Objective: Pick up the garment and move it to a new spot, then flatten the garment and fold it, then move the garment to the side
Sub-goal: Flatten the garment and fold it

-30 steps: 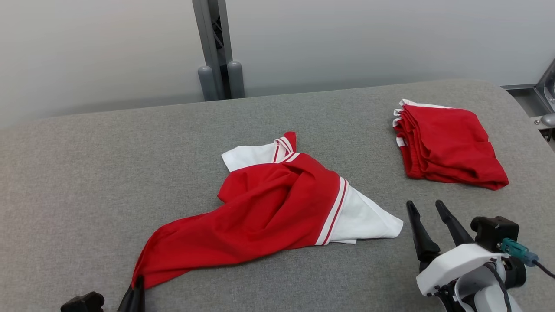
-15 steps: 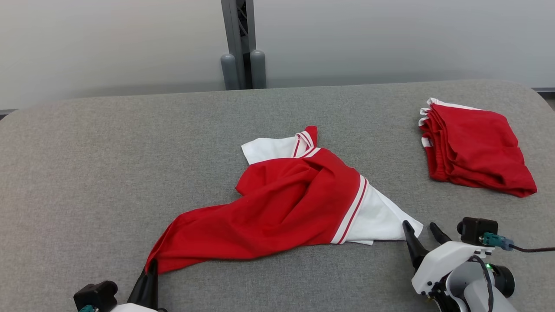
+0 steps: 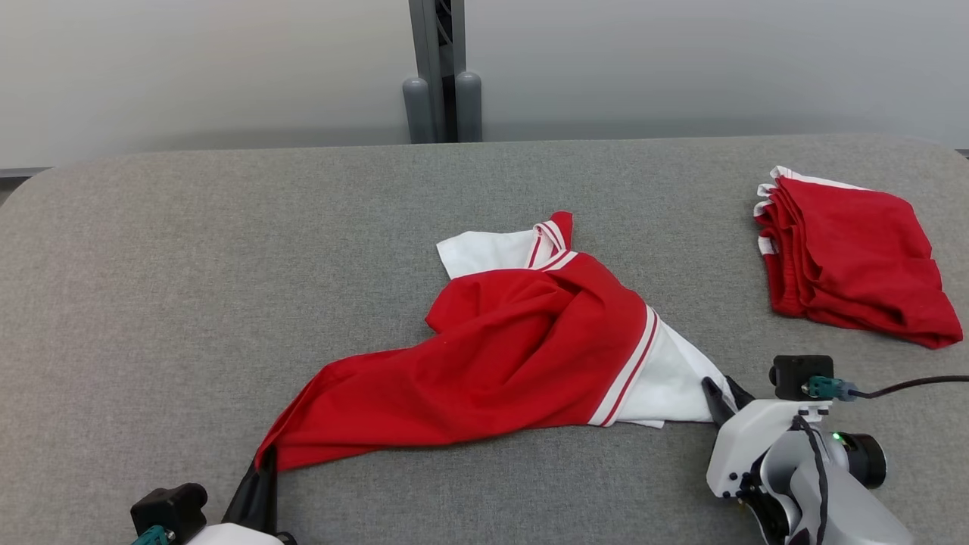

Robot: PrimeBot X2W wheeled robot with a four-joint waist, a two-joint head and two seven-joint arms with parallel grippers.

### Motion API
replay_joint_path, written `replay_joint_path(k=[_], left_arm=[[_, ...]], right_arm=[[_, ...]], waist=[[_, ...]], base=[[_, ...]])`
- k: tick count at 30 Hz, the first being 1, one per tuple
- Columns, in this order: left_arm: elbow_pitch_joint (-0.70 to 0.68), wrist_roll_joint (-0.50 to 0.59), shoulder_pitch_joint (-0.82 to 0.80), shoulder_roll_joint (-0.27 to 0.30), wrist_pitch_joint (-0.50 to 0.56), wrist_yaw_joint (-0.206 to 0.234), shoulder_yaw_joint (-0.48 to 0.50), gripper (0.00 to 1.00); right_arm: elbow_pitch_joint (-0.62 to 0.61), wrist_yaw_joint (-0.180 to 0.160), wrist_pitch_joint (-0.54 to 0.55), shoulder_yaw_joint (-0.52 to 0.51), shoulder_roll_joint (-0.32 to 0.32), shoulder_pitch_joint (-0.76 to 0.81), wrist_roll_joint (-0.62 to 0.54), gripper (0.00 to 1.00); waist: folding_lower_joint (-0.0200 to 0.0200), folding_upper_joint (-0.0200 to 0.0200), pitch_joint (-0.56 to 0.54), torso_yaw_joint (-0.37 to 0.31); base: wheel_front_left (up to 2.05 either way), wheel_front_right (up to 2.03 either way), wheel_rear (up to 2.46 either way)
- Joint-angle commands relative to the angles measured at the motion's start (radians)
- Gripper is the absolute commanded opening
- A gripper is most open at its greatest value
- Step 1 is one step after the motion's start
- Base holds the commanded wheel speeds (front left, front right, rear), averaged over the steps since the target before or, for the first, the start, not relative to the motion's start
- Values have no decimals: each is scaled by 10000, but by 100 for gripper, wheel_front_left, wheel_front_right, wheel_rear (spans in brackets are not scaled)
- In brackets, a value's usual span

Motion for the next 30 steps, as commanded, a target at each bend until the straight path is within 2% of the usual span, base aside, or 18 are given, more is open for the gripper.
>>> replay_joint_path(k=[1, 2, 3, 7, 9, 16, 18, 25, 30], left_arm=[[14, 52, -187, 85, -47, -35, 50, 0], [20, 50, -193, 87, -47, -36, 65, 0], [22, 46, -202, 86, -47, -40, 83, 0], [-105, -190, -229, -61, -46, -173, 237, 0], [-215, -607, -200, -243, -46, -387, 443, 0], [-967, -1944, -308, -406, 244, -1109, 1091, 0], [-1575, -2427, -368, -382, 490, -1227, 1341, 0], [-3590, -3432, -703, -159, 1375, -1034, 1870, 0], [-5172, -4207, -1108, 44, 2199, -410, 2367, 0]], right_arm=[[248, 4, 74, 165, 95, 132, -57, 32], [348, 4, 31, 251, 94, 91, -92, 23], [454, 4, -5, 315, 89, 39, -120, 0], [653, 1, -312, 299, 51, -244, 106, 0], [404, 1, -312, 357, 43, -298, 725, 0], [-2171, 2, 416, 970, 11, -3, 4535, 0], [-3354, 2, 566, 841, 7, 72, 5566, 0], [-6350, 4, 1001, 352, -391, 253, 7215, 0], [-7870, 4, 1242, -114, -513, 219, 7740, 0]], waist=[[0, 0, -2, -4], [0, 0, -1, -11], [0, 0, 0, -22], [0, 0, -12, -73], [0, 0, -40, -93], [0, 0, -223, -275], [0, 0, -327, -395], [0, 0, -539, -606], [0, 0, -719, -726]], base=[[0, 0, 0], [0, 0, 0], [0, 0, 0], [0, 0, 0], [0, 0, 0], [0, 0, 0], [0, 0, 0], [0, 0, 0], [0, 0, 0]])
